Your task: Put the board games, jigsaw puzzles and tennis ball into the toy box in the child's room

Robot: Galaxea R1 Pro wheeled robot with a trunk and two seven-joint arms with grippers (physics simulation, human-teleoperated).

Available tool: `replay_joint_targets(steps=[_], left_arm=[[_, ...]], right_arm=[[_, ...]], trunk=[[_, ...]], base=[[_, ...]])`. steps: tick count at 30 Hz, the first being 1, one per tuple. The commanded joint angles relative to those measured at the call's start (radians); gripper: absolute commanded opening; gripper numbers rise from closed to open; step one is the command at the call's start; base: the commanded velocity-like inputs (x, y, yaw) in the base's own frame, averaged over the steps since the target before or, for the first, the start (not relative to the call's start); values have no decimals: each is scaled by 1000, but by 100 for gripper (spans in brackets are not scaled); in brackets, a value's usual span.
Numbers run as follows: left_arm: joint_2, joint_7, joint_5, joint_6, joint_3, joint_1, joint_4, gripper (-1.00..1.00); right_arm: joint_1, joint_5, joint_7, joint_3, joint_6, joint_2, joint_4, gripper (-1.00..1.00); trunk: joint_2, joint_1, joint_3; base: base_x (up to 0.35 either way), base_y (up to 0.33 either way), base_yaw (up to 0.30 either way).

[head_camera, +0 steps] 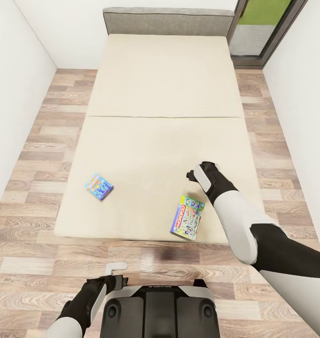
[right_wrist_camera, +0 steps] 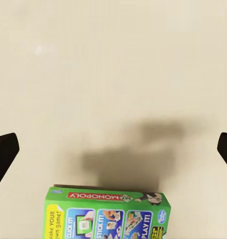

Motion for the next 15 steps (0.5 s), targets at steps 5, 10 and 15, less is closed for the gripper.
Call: replay_joint_targets(steps=[5,10,15], left_arm=[[-1,-9,-10,5,8,0,-2,100],[-1,-9,-10,5,8,0,-3,100],[1,-10,-10,5,9,0,-7,100]], right_arm=[[3,-8,-8,-1,-4,1,-1,100],[6,-8,-8,-1,-5,1,-1,100],[7,-10,-8,-1,-5,1,-1,100]], trunk=[[-1,0,-1],[-1,0,-2],[-1,0,-8]], base=[[0,0,0],[0,0,0],[0,0,0]])
